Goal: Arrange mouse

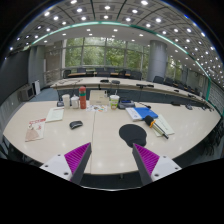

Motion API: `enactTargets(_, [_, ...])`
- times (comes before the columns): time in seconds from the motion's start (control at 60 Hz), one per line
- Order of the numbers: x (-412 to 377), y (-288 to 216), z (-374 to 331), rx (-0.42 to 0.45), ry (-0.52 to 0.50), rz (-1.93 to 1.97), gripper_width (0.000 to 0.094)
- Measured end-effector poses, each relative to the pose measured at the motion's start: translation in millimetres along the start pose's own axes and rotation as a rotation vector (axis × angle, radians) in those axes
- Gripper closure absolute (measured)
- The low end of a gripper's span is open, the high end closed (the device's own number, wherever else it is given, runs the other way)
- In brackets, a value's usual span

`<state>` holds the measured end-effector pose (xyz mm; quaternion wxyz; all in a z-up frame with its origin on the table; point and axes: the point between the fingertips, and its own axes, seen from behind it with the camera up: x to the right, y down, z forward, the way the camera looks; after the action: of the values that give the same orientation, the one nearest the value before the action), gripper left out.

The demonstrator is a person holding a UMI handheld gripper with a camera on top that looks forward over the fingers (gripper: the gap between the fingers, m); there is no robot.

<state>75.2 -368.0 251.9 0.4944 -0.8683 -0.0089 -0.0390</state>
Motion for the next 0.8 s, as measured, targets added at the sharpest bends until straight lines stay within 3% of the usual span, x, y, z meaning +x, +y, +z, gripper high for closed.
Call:
enactTargets(0.35, [-36.0, 23.7, 73.7, -0.078, -0.011, -0.003, 0.0084])
enactTargets(0.8, [-224.9, 42.2, 280.7, -0.108, -0.149, -0.015, 0.0079])
